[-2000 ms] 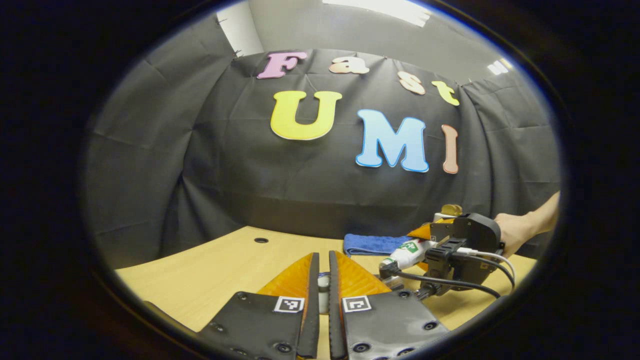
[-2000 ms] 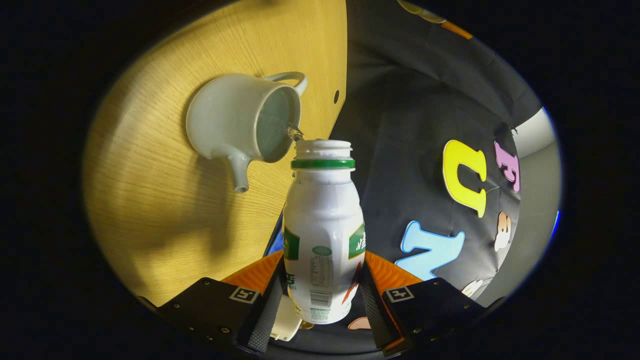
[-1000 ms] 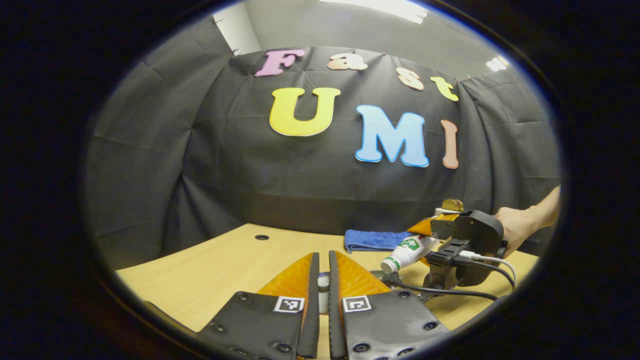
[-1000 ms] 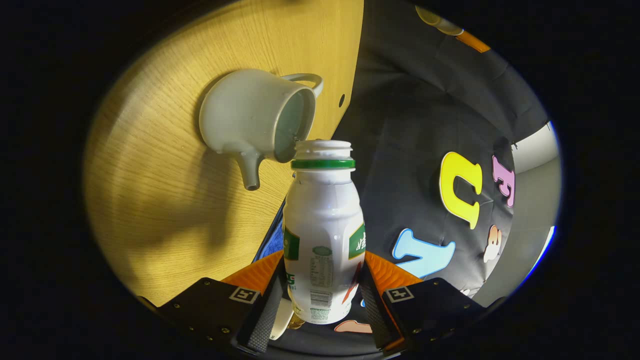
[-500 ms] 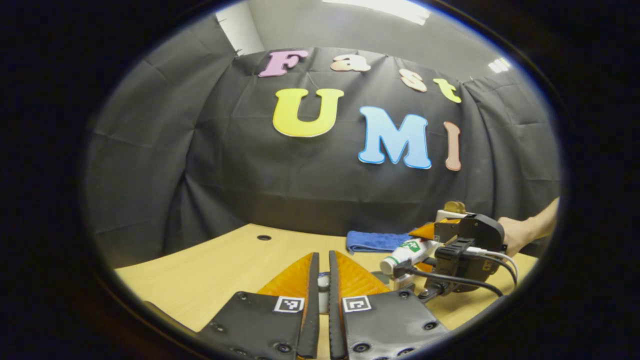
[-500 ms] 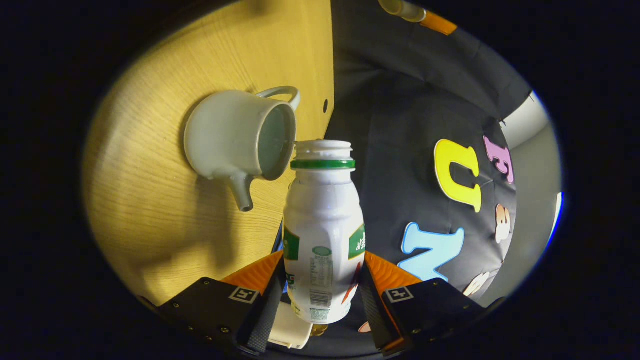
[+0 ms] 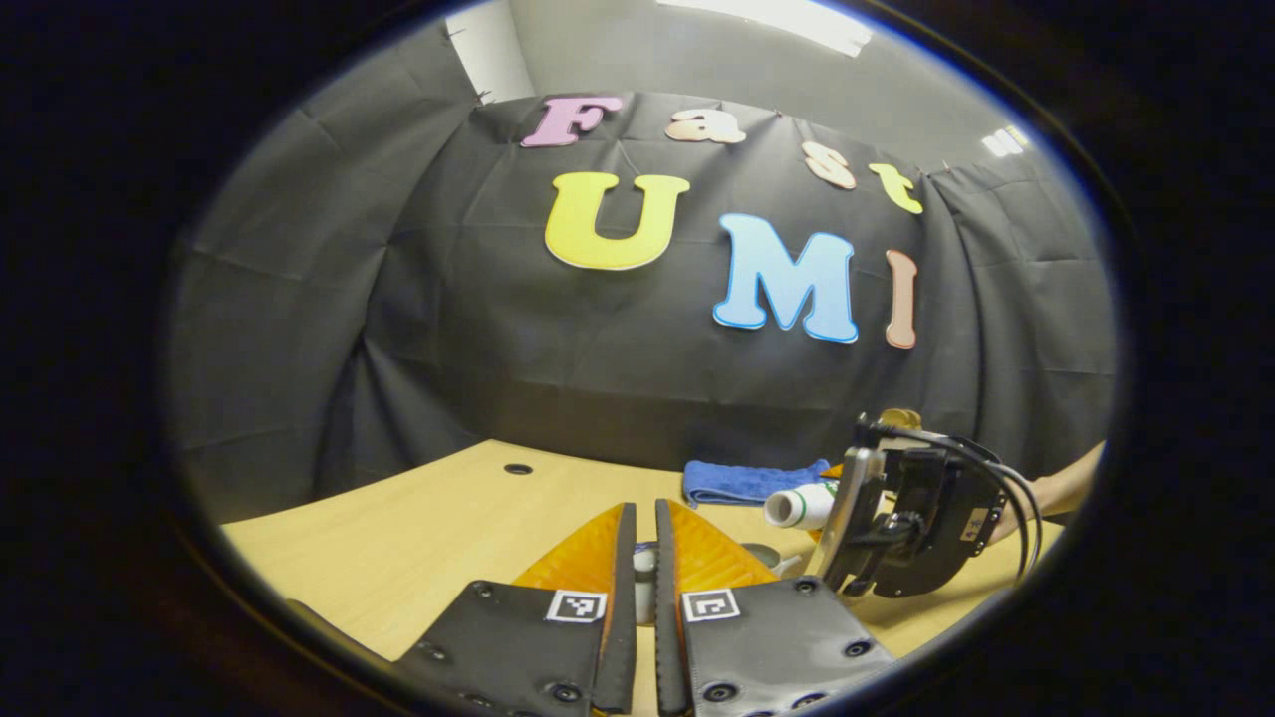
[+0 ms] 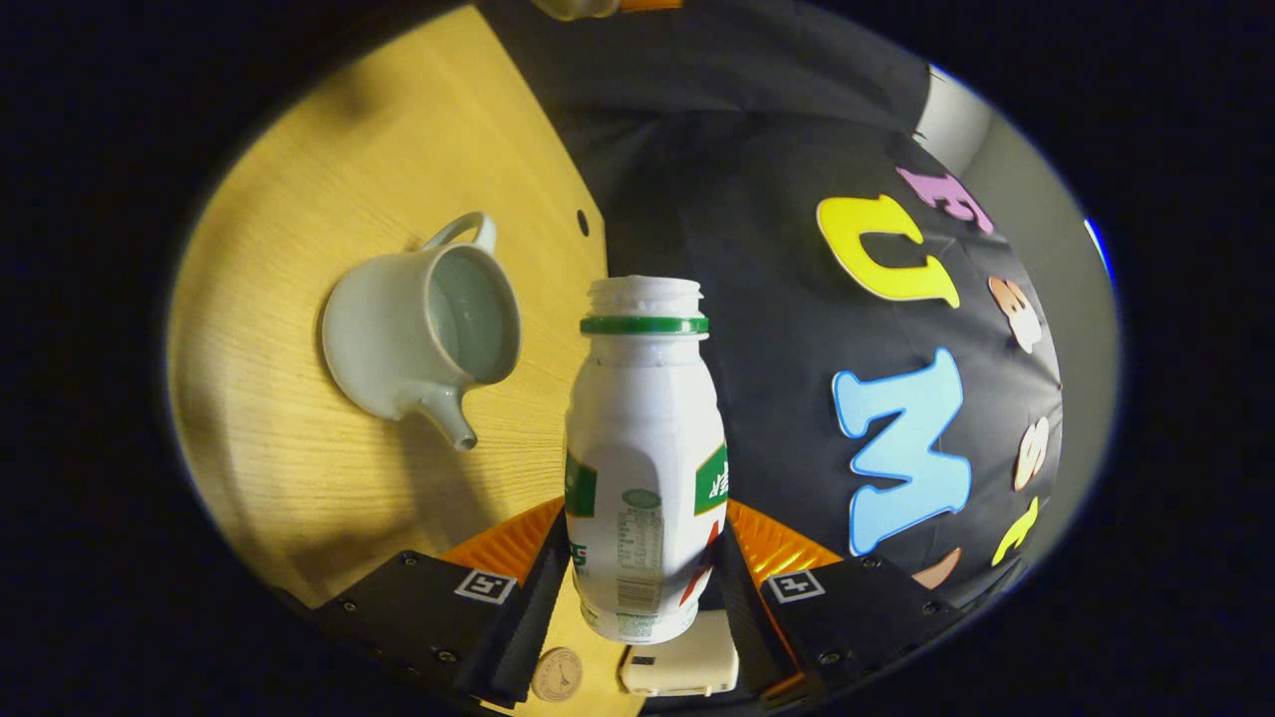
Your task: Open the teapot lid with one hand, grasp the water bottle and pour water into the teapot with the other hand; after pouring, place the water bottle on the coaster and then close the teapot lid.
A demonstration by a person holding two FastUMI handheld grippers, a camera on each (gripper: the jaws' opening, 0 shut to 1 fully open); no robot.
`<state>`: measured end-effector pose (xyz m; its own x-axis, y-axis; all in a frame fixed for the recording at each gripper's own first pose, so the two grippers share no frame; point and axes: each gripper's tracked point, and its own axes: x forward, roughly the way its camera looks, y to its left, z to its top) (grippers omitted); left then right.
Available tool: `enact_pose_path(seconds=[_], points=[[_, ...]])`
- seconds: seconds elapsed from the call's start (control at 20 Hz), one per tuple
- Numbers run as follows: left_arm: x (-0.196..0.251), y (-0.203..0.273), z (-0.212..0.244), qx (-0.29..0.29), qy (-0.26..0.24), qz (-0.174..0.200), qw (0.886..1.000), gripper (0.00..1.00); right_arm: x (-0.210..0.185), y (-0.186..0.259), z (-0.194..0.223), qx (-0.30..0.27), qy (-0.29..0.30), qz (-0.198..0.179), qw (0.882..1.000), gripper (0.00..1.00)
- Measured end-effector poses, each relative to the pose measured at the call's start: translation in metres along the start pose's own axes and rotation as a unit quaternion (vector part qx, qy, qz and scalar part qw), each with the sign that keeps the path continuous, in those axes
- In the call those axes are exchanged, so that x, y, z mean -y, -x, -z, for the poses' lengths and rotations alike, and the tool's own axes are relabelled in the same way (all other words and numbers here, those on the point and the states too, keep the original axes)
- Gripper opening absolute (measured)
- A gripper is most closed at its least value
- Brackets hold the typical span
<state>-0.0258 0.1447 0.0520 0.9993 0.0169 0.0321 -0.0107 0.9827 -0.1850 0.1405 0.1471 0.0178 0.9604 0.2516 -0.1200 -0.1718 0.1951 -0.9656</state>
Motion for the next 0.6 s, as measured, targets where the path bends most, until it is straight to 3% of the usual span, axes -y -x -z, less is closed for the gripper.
enact_pose_path(seconds=[0.15,0.2,0.25,0.3,0.35,0.6], points=[[0.000,-0.010,0.002,-0.002,0.011,0.004,1.000,0.19,0.015,0.014,0.008,0.012,-0.105,0.013,0.994,0.76],[-0.001,-0.015,0.004,-0.003,0.006,0.001,1.000,0.14,0.021,0.019,0.009,0.016,-0.142,0.016,0.990,0.76],[0.004,-0.020,0.006,-0.003,0.002,0.002,1.000,0.18,0.026,0.024,0.012,0.018,-0.179,0.018,0.984,0.76],[0.009,-0.025,0.007,-0.004,0.000,0.006,1.000,0.14,0.030,0.029,0.016,0.018,-0.215,0.021,0.976,0.76],[0.015,-0.031,0.008,-0.004,-0.004,0.011,1.000,0.18,0.034,0.035,0.019,0.018,-0.252,0.024,0.967,0.76],[0.054,-0.059,0.013,-0.013,-0.007,0.052,0.999,0.19,0.047,0.063,0.041,0.008,-0.399,0.023,0.916,0.76]])
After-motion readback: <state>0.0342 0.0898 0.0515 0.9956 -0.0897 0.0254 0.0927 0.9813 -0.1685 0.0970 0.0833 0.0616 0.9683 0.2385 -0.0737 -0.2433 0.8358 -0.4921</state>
